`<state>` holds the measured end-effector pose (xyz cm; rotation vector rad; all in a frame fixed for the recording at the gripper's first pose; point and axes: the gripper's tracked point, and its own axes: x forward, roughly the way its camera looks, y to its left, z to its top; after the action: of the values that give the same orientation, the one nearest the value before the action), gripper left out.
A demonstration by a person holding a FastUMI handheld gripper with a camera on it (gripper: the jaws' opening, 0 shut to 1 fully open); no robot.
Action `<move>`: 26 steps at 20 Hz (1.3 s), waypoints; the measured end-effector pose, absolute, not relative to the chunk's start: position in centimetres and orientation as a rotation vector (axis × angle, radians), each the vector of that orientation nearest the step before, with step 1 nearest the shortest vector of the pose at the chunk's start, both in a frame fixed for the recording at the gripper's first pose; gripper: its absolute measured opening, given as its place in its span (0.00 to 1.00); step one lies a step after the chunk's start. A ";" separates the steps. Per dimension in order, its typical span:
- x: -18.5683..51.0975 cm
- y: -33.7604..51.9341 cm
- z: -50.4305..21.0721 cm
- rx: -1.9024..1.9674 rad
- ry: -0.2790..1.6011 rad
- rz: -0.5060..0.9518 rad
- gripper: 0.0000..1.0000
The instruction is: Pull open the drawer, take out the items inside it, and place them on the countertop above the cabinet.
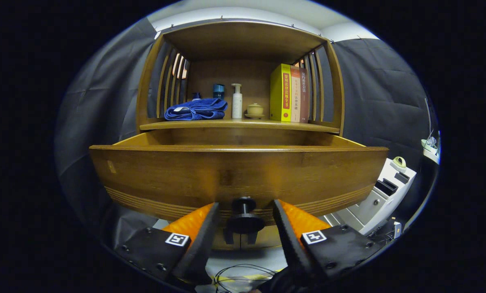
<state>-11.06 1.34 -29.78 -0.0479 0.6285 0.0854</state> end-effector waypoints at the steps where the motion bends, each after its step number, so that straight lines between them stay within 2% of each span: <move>1: -10.9 1.5 -29.4 -0.053 0.616 0.090 0.91; 20: -4.7 3.2 -12.9 -0.026 0.284 0.120 0.92; 26: -4.4 2.8 -11.8 -0.040 0.263 0.128 0.92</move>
<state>-4.37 2.79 -11.80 -0.0402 0.2633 0.1278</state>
